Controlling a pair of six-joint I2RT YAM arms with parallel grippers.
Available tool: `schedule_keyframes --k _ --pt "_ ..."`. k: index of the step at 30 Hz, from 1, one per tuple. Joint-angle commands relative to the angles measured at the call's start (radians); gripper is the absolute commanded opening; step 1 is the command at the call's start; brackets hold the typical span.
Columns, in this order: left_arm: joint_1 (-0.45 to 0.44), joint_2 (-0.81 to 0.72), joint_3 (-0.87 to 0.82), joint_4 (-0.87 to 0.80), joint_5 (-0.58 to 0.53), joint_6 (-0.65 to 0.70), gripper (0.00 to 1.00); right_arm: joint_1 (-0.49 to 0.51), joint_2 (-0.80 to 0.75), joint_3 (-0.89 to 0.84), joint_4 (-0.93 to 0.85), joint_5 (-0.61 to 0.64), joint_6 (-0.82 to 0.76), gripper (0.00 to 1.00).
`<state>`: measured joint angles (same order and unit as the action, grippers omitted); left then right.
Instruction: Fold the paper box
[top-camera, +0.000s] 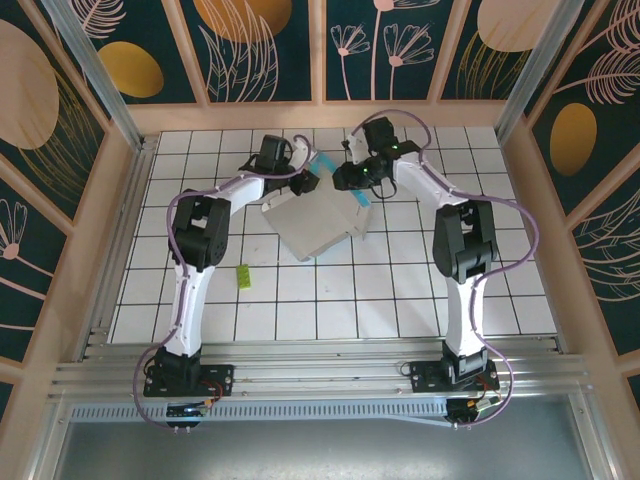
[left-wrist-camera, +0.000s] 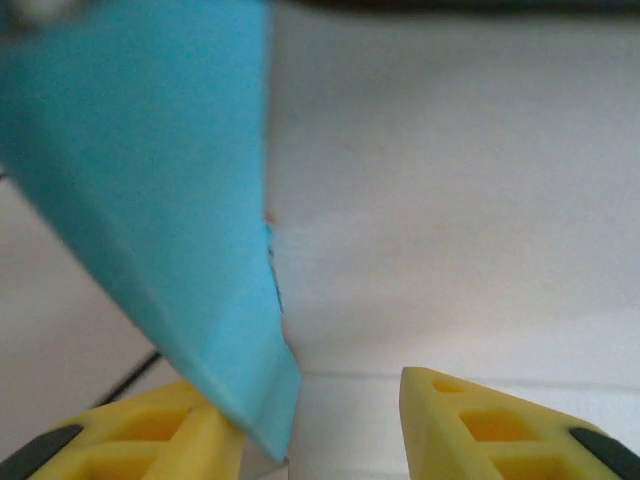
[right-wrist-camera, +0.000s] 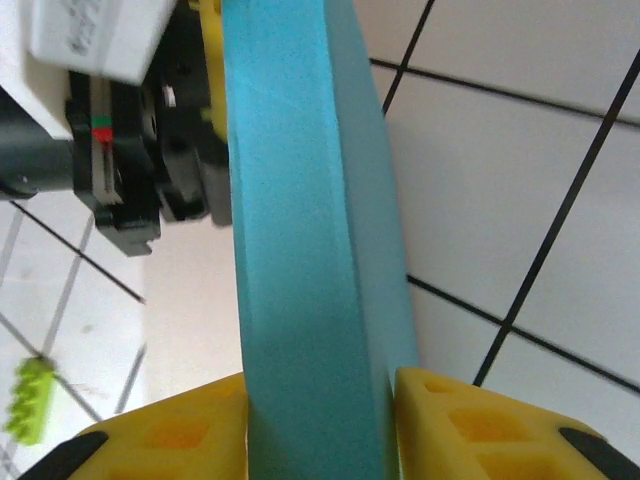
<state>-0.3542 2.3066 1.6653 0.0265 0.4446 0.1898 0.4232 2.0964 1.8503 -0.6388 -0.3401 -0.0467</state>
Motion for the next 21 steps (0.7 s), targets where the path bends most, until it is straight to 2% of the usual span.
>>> schedule_keyframes --k 1,5,9,13,15,16,18,21 --pt "0.004 -0.168 -0.123 0.162 -0.021 -0.127 0.46 0.039 0.034 0.075 -0.103 0.210 -0.137 0.38" --pt "0.011 -0.354 -0.288 0.183 -0.096 -0.277 0.49 0.074 0.052 0.112 -0.154 0.309 -0.262 0.38" --pt "0.025 -0.477 -0.364 0.120 -0.161 -0.442 0.54 0.089 0.024 0.065 -0.131 0.298 -0.393 0.38" --pt "0.040 -0.529 -0.399 0.077 -0.156 -0.501 0.59 0.137 0.008 0.017 -0.103 0.348 -0.567 0.39" --pt "0.042 -0.532 -0.403 0.062 -0.181 -0.513 0.61 0.152 0.016 0.023 -0.101 0.378 -0.598 0.39" --pt "0.046 -0.519 -0.378 0.012 -0.175 -0.518 0.61 0.154 0.022 0.033 -0.097 0.395 -0.591 0.40" --pt "0.049 -0.497 -0.321 -0.106 -0.186 -0.539 0.61 0.144 0.035 0.066 -0.100 0.402 -0.531 0.47" --pt "0.049 -0.541 -0.351 -0.110 -0.143 -0.592 0.60 0.100 0.049 0.115 -0.132 0.334 -0.272 0.68"
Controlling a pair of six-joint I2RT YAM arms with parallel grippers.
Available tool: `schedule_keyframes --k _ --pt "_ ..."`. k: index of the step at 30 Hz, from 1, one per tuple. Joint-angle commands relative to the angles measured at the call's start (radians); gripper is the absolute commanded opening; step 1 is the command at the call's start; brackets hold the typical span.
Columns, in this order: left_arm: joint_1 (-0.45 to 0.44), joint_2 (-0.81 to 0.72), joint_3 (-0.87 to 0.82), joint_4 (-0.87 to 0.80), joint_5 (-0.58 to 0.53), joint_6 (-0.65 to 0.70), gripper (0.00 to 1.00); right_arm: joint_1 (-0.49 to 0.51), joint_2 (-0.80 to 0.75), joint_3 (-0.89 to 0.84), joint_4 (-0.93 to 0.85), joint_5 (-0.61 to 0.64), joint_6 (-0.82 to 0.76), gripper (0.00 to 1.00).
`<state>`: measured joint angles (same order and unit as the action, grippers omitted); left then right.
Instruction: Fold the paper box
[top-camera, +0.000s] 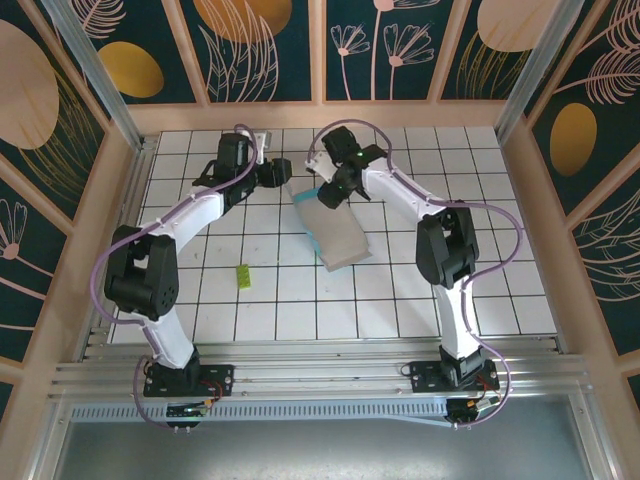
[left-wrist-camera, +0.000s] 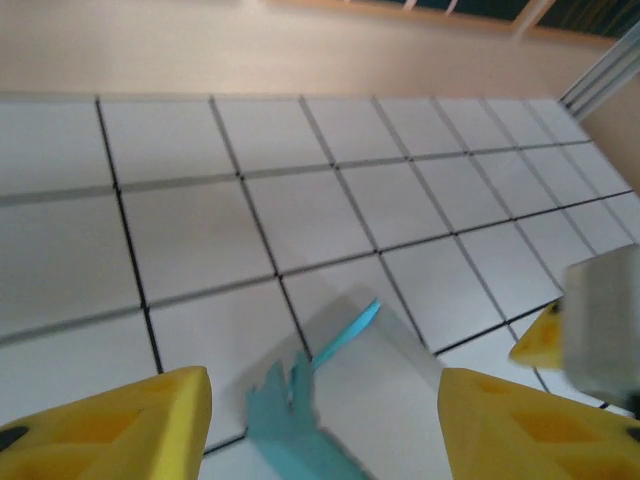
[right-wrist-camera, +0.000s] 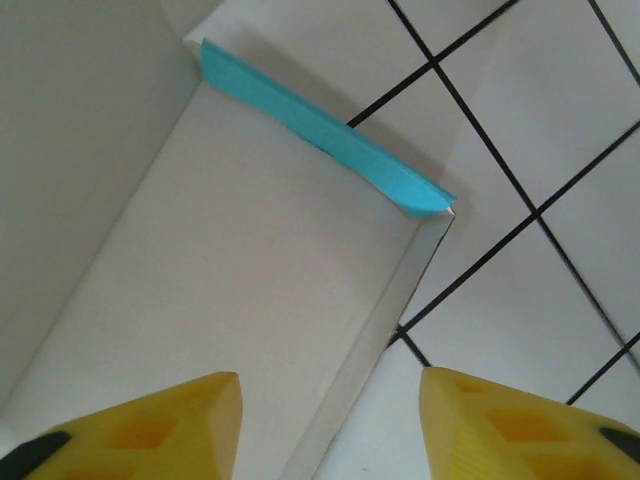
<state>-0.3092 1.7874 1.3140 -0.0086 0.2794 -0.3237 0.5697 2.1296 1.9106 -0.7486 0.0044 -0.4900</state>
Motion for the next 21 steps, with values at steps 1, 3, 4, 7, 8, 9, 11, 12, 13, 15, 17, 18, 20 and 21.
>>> schedule_keyframes --k 1,3,4,7,8,9,11,12,13,15,17,18,20,21 --pt "0.004 -0.053 -0.025 -0.047 0.047 -0.094 0.60 -0.075 0.006 0.030 -0.019 -0.062 0.263 0.72" --pt "0.005 -0.119 -0.050 -0.016 0.077 -0.114 0.60 -0.109 -0.039 -0.091 0.044 -0.113 0.397 0.74" --pt "0.004 -0.146 -0.057 0.000 0.092 -0.119 0.60 -0.118 -0.073 -0.191 0.098 -0.127 0.439 0.74" --pt "0.005 -0.186 -0.042 -0.028 0.101 -0.120 0.60 -0.132 -0.139 -0.377 0.210 -0.196 0.491 0.71" --pt "0.004 -0.195 -0.035 -0.046 0.094 -0.119 0.60 -0.135 -0.146 -0.405 0.221 -0.219 0.497 0.70" --pt "0.004 -0.201 -0.031 -0.058 0.090 -0.118 0.61 -0.134 -0.146 -0.417 0.222 -0.226 0.499 0.70" --pt "0.005 -0.214 -0.021 -0.077 0.093 -0.115 0.62 -0.135 -0.132 -0.427 0.219 -0.213 0.498 0.69" --pt "0.007 -0.220 -0.020 -0.080 0.098 -0.117 0.62 -0.137 -0.122 -0.424 0.216 -0.204 0.498 0.68" --pt "0.006 -0.225 -0.018 -0.079 0.106 -0.119 0.64 -0.137 -0.108 -0.419 0.215 -0.193 0.498 0.66" --pt "0.007 -0.237 -0.014 -0.078 0.120 -0.129 0.65 -0.134 -0.077 -0.406 0.213 -0.179 0.495 0.61" --pt "0.005 -0.251 -0.013 -0.077 0.124 -0.139 0.67 -0.128 -0.047 -0.388 0.216 -0.164 0.489 0.53" --pt "0.006 -0.257 -0.013 -0.077 0.124 -0.141 0.68 -0.122 -0.037 -0.381 0.214 -0.152 0.486 0.50" --pt "0.009 -0.271 -0.010 -0.087 0.112 -0.141 0.70 -0.108 -0.018 -0.360 0.210 -0.114 0.462 0.45" --pt "0.011 -0.276 -0.006 -0.093 0.108 -0.141 0.70 -0.101 -0.012 -0.353 0.209 -0.092 0.446 0.43"
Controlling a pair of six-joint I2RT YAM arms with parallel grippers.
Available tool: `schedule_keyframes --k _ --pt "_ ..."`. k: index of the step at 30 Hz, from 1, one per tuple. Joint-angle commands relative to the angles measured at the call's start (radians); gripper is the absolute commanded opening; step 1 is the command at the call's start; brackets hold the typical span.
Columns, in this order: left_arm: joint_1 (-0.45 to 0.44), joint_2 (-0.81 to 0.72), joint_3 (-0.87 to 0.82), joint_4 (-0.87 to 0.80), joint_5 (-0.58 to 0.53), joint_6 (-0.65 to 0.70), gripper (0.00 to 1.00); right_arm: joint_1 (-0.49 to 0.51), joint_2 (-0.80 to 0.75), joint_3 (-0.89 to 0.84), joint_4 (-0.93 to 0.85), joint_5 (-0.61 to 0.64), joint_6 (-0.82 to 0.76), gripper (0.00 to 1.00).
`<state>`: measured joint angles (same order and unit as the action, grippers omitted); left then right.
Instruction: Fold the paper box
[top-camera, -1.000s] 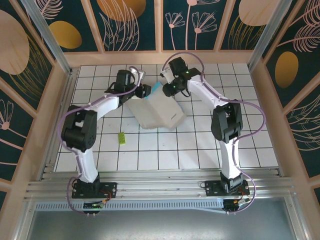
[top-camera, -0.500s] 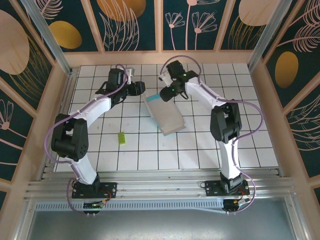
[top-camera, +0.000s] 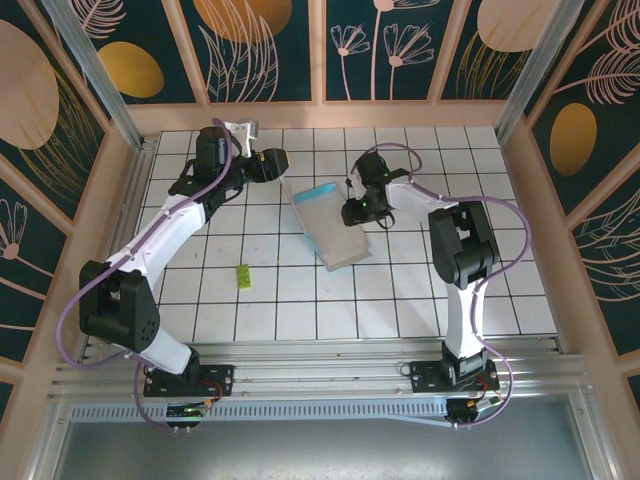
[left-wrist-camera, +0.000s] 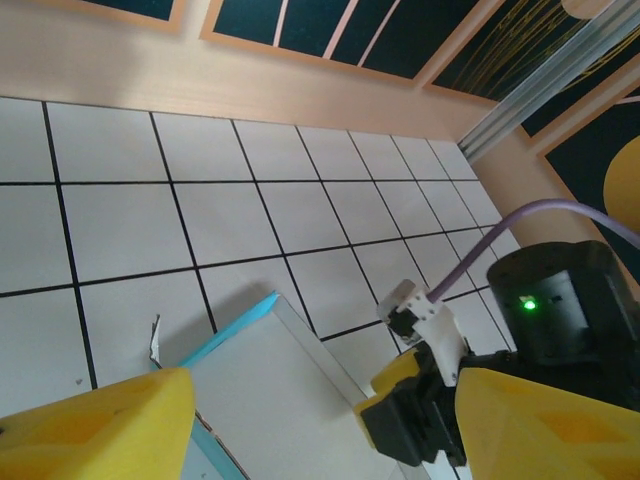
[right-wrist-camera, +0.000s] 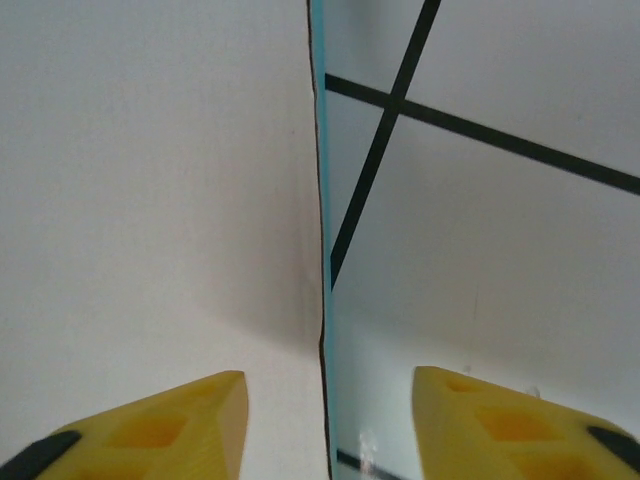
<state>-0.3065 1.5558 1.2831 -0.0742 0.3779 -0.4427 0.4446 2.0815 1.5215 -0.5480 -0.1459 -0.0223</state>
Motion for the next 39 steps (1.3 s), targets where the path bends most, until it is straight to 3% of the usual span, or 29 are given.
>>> schedule_keyframes --k 1,3,6,8,10,14,17,21,25,29,34,39 --pt "0.010 -0.049 0.028 -0.034 0.003 -0.025 0.71 0.032 0.045 0.045 0.005 0.087 -0.041 0.41" --pt "0.016 -0.057 0.032 -0.042 -0.008 -0.028 0.72 0.043 0.060 0.065 0.000 0.132 -0.076 0.37" --pt "0.024 -0.063 0.037 -0.054 -0.017 -0.033 0.73 0.062 0.068 0.088 -0.009 0.217 -0.134 0.20" --pt "0.034 -0.073 0.038 -0.059 -0.023 -0.045 0.74 0.077 0.051 0.094 -0.007 0.328 -0.202 0.11" --pt "0.045 -0.085 0.043 -0.065 -0.026 -0.050 0.74 0.097 0.010 0.079 0.025 0.466 -0.307 0.08" --pt "0.058 -0.103 0.093 -0.110 -0.062 -0.020 0.75 0.141 -0.147 -0.064 0.338 0.788 -0.701 0.07" --pt "0.060 -0.108 0.123 -0.140 -0.096 0.014 0.76 0.148 -0.247 -0.203 0.755 0.892 -1.112 0.08" --pt "0.063 -0.109 0.110 -0.122 -0.134 0.016 0.76 0.132 -0.292 -0.397 1.355 0.781 -1.685 0.08" --pt "0.063 -0.096 0.079 -0.093 -0.102 -0.019 0.77 0.113 -0.188 -0.431 1.702 0.694 -1.920 0.09" --pt "0.062 -0.097 0.042 -0.064 -0.081 -0.045 0.77 0.114 -0.091 -0.479 1.878 0.623 -1.955 0.11" --pt "0.062 -0.096 0.027 -0.068 -0.083 -0.042 0.78 0.130 -0.032 -0.512 1.948 0.594 -1.928 0.13" --pt "0.062 -0.076 0.032 -0.062 -0.067 -0.056 0.78 0.155 -0.030 -0.569 1.956 0.577 -1.873 0.22"
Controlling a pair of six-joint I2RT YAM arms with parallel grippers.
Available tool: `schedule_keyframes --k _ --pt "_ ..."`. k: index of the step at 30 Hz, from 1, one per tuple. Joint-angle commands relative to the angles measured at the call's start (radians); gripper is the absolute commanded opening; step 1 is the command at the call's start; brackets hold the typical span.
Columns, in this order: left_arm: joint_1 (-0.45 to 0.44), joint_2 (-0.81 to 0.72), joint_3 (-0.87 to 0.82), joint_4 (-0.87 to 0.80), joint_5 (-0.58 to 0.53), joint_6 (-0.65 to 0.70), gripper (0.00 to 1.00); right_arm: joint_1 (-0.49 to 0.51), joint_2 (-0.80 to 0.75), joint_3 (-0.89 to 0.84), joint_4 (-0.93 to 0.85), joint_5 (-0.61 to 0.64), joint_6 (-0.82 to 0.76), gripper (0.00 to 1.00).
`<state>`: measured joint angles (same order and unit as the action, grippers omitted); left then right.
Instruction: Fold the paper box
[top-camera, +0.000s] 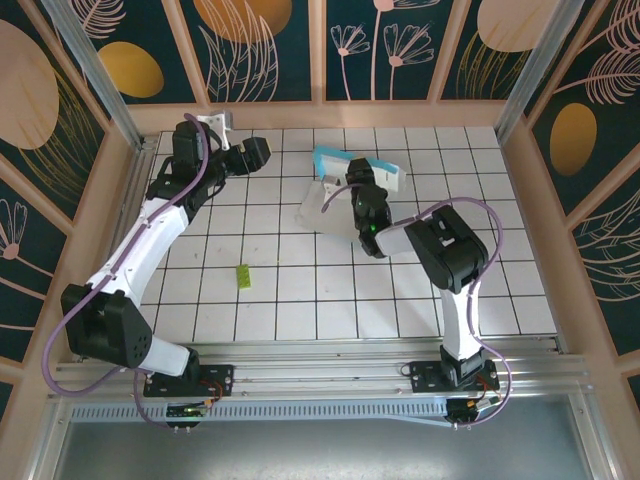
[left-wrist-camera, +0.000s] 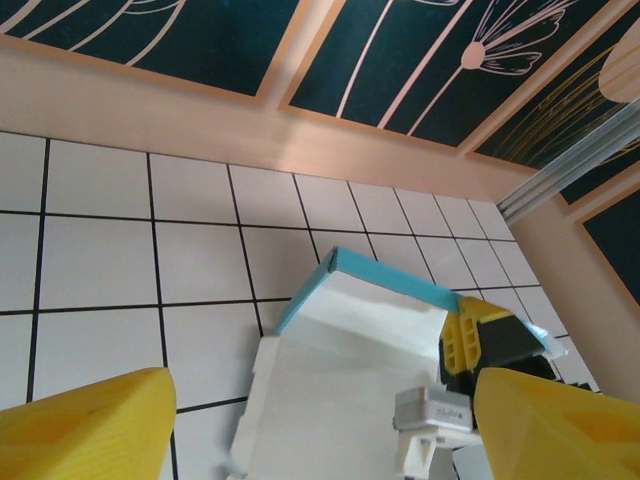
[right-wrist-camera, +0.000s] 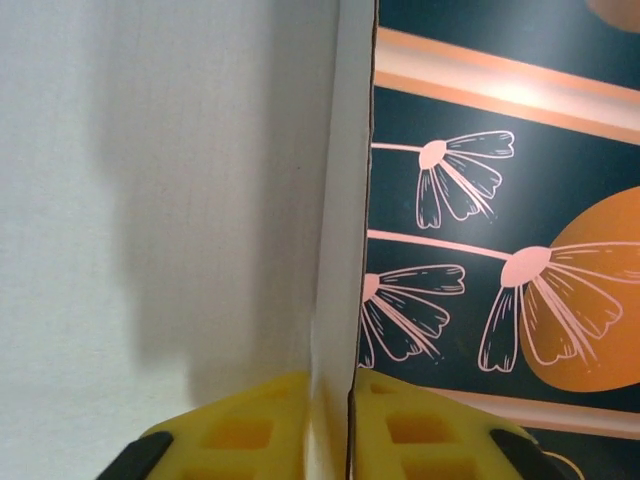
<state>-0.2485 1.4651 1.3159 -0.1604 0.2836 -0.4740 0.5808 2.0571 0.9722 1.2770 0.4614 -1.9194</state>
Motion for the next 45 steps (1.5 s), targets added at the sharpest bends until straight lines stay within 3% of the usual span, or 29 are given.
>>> schedule_keyframes --k 1,8,15,20,23,25,27,28,30,33,37,42,45 --pt "0.004 0.021 0.002 0.027 0.032 -0.031 0.79 0.019 -0.010 -0.030 0.129 -0.027 0.038 0.24" --pt "0.005 0.069 0.012 0.050 0.076 -0.060 0.80 0.045 -0.051 -0.101 0.137 -0.019 0.118 0.32" --pt "0.005 0.133 0.036 0.024 0.136 -0.049 0.81 0.084 -0.092 -0.165 0.109 -0.008 0.210 0.54" --pt "0.004 0.171 0.042 0.016 0.120 -0.022 0.81 0.119 -0.138 -0.196 0.073 0.004 0.304 0.62" --pt "0.003 0.210 0.076 -0.008 0.127 -0.014 0.80 0.154 -0.203 -0.169 0.013 0.065 0.454 0.64" --pt "0.000 0.242 0.138 -0.065 0.127 -0.012 0.79 0.183 -0.304 -0.109 -0.174 0.152 0.708 0.67" --pt "-0.012 0.310 0.222 -0.139 0.106 -0.006 0.79 0.190 -0.433 -0.006 -0.557 0.172 1.114 0.72" --pt "-0.017 0.343 0.270 -0.177 0.099 -0.006 0.78 0.173 -0.495 0.066 -0.817 0.099 1.364 0.96" --pt "-0.023 0.423 0.395 -0.265 0.124 -0.010 0.77 0.102 -0.569 0.192 -1.164 -0.070 1.795 0.99" --pt "-0.038 0.569 0.608 -0.409 0.165 0.001 0.76 -0.009 -0.628 0.300 -1.478 -0.236 2.259 0.93" --pt "-0.088 0.745 0.899 -0.560 0.150 0.048 0.74 -0.141 -0.648 0.376 -1.725 -0.487 2.587 0.85" --pt "-0.105 0.883 1.068 -0.577 0.154 -0.021 0.70 -0.276 -0.666 0.298 -1.724 -0.691 2.699 0.76" --pt "-0.108 0.907 1.059 -0.582 0.150 -0.034 0.67 -0.333 -0.636 0.246 -1.700 -0.757 2.787 0.74"
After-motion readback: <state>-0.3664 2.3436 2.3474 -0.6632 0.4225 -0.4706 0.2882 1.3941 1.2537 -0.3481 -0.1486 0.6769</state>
